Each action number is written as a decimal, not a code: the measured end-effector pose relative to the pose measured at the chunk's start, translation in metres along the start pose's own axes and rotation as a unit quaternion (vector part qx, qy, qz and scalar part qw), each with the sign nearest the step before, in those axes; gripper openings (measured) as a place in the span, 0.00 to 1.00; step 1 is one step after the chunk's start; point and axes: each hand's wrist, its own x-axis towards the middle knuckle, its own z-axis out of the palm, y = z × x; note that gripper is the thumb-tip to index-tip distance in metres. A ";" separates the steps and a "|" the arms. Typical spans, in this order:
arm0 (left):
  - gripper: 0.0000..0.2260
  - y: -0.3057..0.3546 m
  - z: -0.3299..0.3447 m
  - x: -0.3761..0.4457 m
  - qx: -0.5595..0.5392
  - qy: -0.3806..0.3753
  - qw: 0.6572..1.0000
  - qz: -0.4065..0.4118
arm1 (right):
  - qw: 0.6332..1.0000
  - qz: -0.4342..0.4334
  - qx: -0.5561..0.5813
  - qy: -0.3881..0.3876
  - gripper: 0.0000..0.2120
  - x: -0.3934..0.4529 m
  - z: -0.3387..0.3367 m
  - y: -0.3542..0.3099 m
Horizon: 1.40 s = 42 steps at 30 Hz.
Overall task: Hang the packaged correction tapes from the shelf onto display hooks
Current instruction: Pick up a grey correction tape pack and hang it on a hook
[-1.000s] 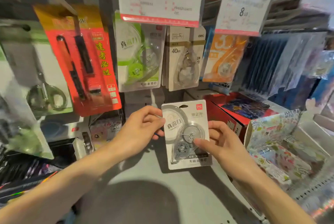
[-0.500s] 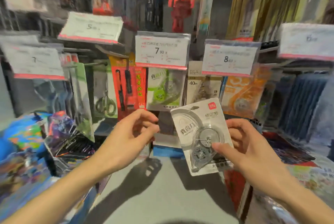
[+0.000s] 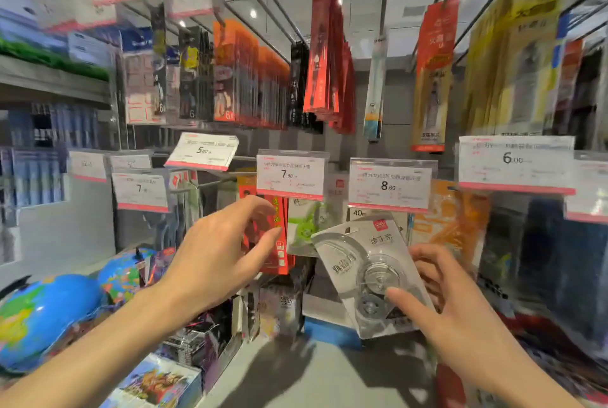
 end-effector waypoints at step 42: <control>0.08 -0.012 -0.051 0.046 0.060 0.124 0.976 0.169 | 0.994 -0.027 0.066 0.086 0.18 0.043 0.072 -0.045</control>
